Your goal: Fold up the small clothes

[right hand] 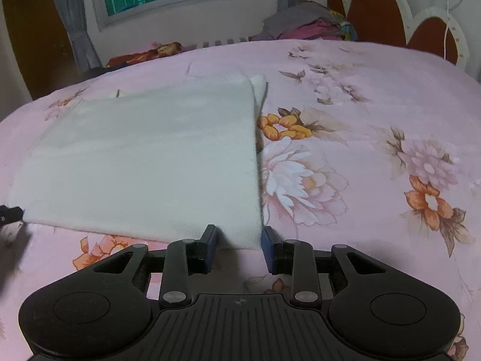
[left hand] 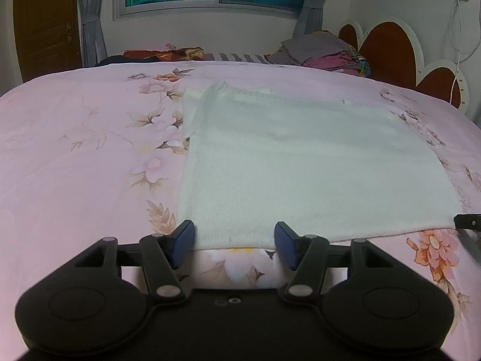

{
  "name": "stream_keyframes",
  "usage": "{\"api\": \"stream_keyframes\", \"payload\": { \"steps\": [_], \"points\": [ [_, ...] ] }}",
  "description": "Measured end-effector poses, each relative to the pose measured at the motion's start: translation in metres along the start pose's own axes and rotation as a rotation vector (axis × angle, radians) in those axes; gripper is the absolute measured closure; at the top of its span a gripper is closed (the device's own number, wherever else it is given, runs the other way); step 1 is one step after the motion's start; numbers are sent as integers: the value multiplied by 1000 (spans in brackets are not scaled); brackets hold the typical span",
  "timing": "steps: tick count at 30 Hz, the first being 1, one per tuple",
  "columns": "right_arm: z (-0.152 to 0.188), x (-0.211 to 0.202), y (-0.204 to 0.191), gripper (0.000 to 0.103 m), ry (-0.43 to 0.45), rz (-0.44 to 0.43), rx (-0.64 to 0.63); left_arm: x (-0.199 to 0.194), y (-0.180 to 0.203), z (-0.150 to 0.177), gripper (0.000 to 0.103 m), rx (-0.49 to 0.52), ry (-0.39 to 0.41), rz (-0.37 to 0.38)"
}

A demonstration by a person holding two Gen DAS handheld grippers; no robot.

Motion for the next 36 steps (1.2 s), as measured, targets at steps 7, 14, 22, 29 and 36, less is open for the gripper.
{"api": "stream_keyframes", "payload": {
  "steps": [7,14,22,29,36],
  "points": [
    [3,0,0,72,0,0,-24,0,-2,0,43,-14,-7,0],
    [2,0,1,72,-11,-5,-44,-14,-47,18,25,-147,-35,-105],
    [-3,-35,-8,36,105,-76,-26,-42,-39,31,43,-477,124,115],
    [-32,-25,-47,103,102,-183,14,-8,-34,34,44,-798,204,192],
    [-60,20,-99,103,52,-245,10,25,-44,17,64,-886,244,200]
  ]
}}
Point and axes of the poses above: each gripper's, at about its wrist camera, not at the fingertips, and x roughly the way its jaws point, y to its right, z to its underside, the point moved 6 cm from there along x, roughly the way its jaws point, and after that the axes turned 9 degrees about x, right-handed, at the moved point
